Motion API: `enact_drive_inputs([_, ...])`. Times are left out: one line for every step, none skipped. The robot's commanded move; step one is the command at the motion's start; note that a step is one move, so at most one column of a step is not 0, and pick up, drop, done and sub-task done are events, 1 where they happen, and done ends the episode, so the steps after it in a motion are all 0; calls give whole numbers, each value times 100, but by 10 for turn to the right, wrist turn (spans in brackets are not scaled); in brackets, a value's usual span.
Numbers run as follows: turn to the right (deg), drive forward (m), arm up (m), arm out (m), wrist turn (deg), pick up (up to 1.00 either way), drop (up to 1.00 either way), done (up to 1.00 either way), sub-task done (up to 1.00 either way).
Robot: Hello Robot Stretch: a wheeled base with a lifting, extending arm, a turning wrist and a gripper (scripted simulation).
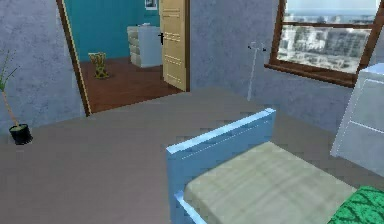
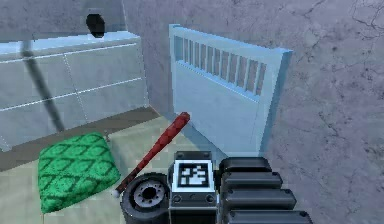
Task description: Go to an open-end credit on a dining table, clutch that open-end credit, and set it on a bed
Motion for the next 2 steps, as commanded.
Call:
enact_drive_inputs([0, 25, 0, 0, 0, 0, 0, 0, 0])
enact_drive_inputs([-450, 0, 0, 0, 0, 0, 0, 0, 0])
